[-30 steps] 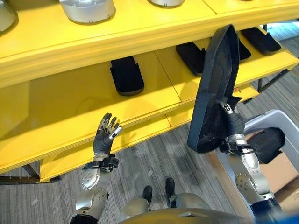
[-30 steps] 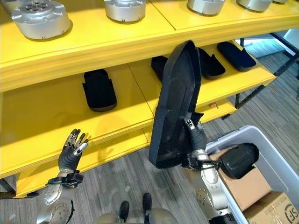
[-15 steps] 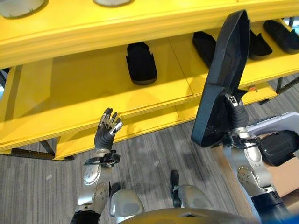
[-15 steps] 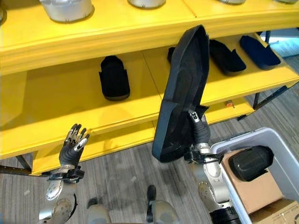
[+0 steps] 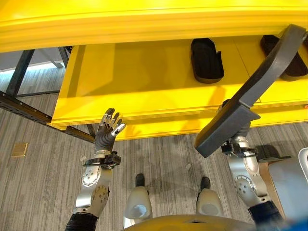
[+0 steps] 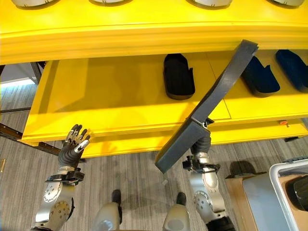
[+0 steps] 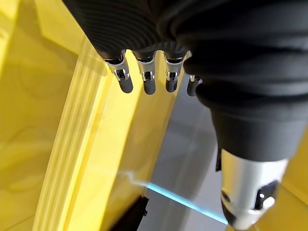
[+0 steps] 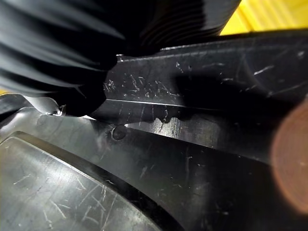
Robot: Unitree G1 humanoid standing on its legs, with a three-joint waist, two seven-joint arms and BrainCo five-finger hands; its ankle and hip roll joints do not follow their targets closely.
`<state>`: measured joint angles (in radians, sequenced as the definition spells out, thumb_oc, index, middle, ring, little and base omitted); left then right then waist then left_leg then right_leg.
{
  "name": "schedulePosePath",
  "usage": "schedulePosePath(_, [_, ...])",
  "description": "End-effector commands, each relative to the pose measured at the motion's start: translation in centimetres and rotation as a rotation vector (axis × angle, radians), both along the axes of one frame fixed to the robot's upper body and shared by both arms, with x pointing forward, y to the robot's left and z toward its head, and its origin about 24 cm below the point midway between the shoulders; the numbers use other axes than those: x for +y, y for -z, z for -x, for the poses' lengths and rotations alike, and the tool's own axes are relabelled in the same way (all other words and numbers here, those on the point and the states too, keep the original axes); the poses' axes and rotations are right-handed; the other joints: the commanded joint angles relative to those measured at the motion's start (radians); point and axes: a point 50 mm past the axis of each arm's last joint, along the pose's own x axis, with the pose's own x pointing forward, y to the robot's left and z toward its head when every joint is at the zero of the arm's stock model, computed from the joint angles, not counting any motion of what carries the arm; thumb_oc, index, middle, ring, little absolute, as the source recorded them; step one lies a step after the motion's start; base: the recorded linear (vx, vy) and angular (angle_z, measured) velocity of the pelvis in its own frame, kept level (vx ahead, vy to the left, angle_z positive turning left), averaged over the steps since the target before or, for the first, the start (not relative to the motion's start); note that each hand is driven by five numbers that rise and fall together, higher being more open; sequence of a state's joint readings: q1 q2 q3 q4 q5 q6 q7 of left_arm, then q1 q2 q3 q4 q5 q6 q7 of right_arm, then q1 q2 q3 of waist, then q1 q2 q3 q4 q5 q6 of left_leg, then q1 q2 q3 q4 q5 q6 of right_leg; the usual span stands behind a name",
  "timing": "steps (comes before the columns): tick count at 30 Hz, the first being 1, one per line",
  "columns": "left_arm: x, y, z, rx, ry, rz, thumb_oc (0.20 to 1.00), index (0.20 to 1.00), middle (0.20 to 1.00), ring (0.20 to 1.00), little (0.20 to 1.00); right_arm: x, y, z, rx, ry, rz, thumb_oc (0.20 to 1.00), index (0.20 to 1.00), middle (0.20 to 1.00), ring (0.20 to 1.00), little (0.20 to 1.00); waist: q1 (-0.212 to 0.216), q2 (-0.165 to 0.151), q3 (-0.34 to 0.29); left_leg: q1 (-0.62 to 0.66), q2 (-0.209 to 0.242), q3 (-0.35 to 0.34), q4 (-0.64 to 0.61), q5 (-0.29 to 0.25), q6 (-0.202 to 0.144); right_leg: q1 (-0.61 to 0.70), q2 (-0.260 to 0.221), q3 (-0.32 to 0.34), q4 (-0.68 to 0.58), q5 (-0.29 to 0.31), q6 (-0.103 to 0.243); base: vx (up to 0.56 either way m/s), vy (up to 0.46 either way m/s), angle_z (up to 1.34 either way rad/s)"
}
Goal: Move parts from the plastic box to the shelf.
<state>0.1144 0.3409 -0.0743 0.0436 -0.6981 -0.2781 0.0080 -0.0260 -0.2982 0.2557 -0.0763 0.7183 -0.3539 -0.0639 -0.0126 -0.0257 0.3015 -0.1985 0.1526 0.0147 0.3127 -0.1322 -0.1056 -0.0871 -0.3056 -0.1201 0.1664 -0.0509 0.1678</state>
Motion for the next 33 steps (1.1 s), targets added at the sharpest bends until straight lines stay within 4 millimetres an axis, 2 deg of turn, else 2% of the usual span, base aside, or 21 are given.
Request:
schedulePosePath(1, [0.5,-2.6,-0.2,-0.14,-0.029,0.0,1.0,1.0,1.0,1.0,1.0,2.8,-3.5,-0.3,-0.182,-0.184,0.286,0.2,0.2,0.2,0.2,0.2,0.022,-0.014,-0.029,0.019,0.044,0.001,-0.02,0.08,-0.025,-0.016,-0.005,0.01,0.083,0.046,0.007,0.02,0.089,0.01])
schedulePosePath(3, [0.6,-2.8,-0.3,-0.148,-0.03,-0.005,1.0,1.0,1.0,1.0,1.0,3.7,-4.5,-0.4,-0.245,-0.214,0.349,0.2,0.2,0.2,0.2,0.2,0.029,-0.024,-0.03,0.007,0.037,-0.003,0.0,0.068,-0.022,-0.008,-0.011,0.008,0.074,0.049,0.009,0.02,0.066,0.09])
schedulePosePath(4, [0.6,-2.9,-0.3,-0.151,-0.03,-0.006,1.0,1.0,1.0,1.0,1.0,4.7,-5.9,-0.3,-0.329,-0.24,0.397,0.2,0.2,0.2,0.2,0.2,0.037,-0.03,-0.031,0.0,0.031,-0.006,0.011,0.062,-0.019,-0.005,-0.015,0.007,0.069,0.053,0.011,0.02,0.048,0.15])
schedulePosePath(6, [0.8,-3.0,-0.3,-0.152,-0.035,-0.017,1.0,1.0,1.0,1.0,1.0,5.6,-6.8,-0.6,-0.382,-0.262,0.425,0.2,0.2,0.2,0.2,0.2,0.048,-0.038,-0.031,-0.005,0.027,-0.01,0.018,0.052,-0.016,0.002,-0.017,0.002,0.063,0.053,0.012,0.02,0.026,0.21])
schedulePosePath(7, [0.9,-3.1,-0.3,-0.157,-0.032,-0.02,1.0,1.0,1.0,1.0,1.0,7.1,-7.9,-0.9,-0.45,-0.296,0.471,0.2,0.2,0.2,0.2,0.2,0.072,-0.049,-0.032,-0.011,0.023,-0.017,0.023,0.049,-0.014,0.009,-0.018,-0.004,0.057,0.052,0.012,0.03,-0.005,0.24])
schedulePosePath(9, [1.1,-3.3,-0.3,-0.161,-0.034,-0.024,1.0,1.0,1.0,1.0,1.0,8.3,-8.7,-1.1,-0.511,-0.3,0.536,0.2,0.2,0.2,0.2,0.2,0.09,-0.058,-0.031,-0.018,0.019,-0.024,0.033,0.043,-0.012,0.015,-0.017,-0.01,0.055,0.051,0.013,0.02,-0.035,0.26])
schedulePosePath(10, [1.2,-3.3,-0.2,-0.159,-0.031,-0.033,1.0,1.0,1.0,1.0,1.0,9.4,-9.1,-1.4,-0.551,-0.319,0.59,0.2,0.2,0.2,0.2,0.2,0.113,-0.065,-0.03,-0.028,0.016,-0.032,0.043,0.041,-0.011,0.02,-0.016,-0.021,0.055,0.048,0.012,0.02,-0.036,0.33])
schedulePosePath(13, [1.2,-3.5,-0.3,-0.168,-0.025,-0.037,1.0,1.0,1.0,1.0,1.0,10.3,-9.2,-1.7,-0.582,-0.323,0.657,0.2,0.2,0.2,0.2,0.2,0.127,-0.072,-0.027,-0.035,0.014,-0.042,0.043,0.04,-0.01,0.025,-0.013,-0.029,0.054,0.046,0.012,0.01,-0.05,0.3])
schedulePosePath(15, [1.3,-3.6,-0.1,-0.166,-0.026,-0.043,1.0,1.0,1.0,1.0,1.0,11.6,-9.2,-2.2,-0.635,-0.332,0.802,0.2,0.2,0.2,0.2,0.2,0.159,-0.079,-0.016,-0.053,0.008,-0.064,0.049,0.043,-0.011,0.031,-0.008,-0.047,0.054,0.041,0.008,0.01,-0.08,0.17])
schedulePosePath(19, [1.4,-3.6,0.0,-0.166,-0.024,-0.049,1.0,1.0,1.0,1.0,1.0,11.4,-8.6,-3.6,-0.639,-0.275,0.957,0.2,0.2,0.2,0.2,0.2,0.177,-0.076,-0.001,-0.065,0.008,-0.08,0.05,0.047,-0.011,0.025,-0.004,-0.059,0.069,0.035,0.005,-0.01,-0.036,0.19])
schedulePosePath(25, [1.3,-3.4,0.3,-0.163,0.0,-0.047,1.0,1.0,1.0,1.0,1.0,9.0,-8.4,-6.6,-0.595,-0.12,1.19,0.2,0.2,0.2,0.2,0.2,0.194,-0.066,0.024,-0.08,0.004,-0.097,0.06,0.046,-0.008,0.013,-0.001,-0.07,0.096,0.025,0.002,-0.01,-0.021,0.06])
schedulePosePath(26, [1.3,-3.4,0.3,-0.16,0.004,-0.046,1.0,1.0,1.0,1.0,1.0,8.5,-8.4,-7.1,-0.57,-0.094,1.191,0.2,0.2,0.2,0.2,0.2,0.197,-0.065,0.027,-0.083,0.005,-0.099,0.062,0.047,-0.008,0.01,0.0,-0.071,0.099,0.024,0.002,-0.03,-0.024,0.06])
schedulePosePath(28, [1.0,-3.3,0.3,-0.155,0.032,-0.044,1.0,1.0,1.0,1.0,1.0,6.4,-9.7,-9.9,-0.457,0.065,1.114,0.2,0.2,0.2,0.2,0.2,0.206,-0.053,0.046,-0.094,0.009,-0.103,0.073,0.048,-0.005,-0.007,0.004,-0.067,0.12,0.023,-0.001,-0.06,-0.01,0.02])
schedulePosePath(30, [1.0,-3.5,0.2,-0.154,0.038,-0.049,1.0,1.0,1.0,1.0,1.0,5.2,-11.2,-10.8,-0.43,0.158,1.032,0.2,0.2,0.2,0.2,0.2,0.204,-0.048,0.058,-0.1,0.01,-0.102,0.08,0.047,-0.003,-0.02,0.007,-0.061,0.131,0.022,-0.003,-0.06,0.011,0.03])
schedulePosePath(31, [0.9,-3.5,0.1,-0.154,0.045,-0.056,1.0,1.0,1.0,1.0,1.0,3.7,-12.6,-11.6,-0.409,0.248,0.988,0.2,0.2,0.2,0.2,0.2,0.204,-0.042,0.069,-0.105,0.011,-0.102,0.084,0.046,-0.002,-0.029,0.007,-0.06,0.14,0.021,-0.004,-0.06,0.015,0.01])
schedulePosePath(33, [0.9,-3.5,0.0,-0.154,0.045,-0.057,1.0,1.0,1.0,1.0,1.0,3.4,-13.1,-11.8,-0.413,0.268,0.988,0.2,0.2,0.2,0.2,0.2,0.204,-0.039,0.073,-0.107,0.01,-0.101,0.086,0.045,-0.002,-0.034,0.008,-0.056,0.143,0.02,-0.004,-0.04,0.012,-0.01])
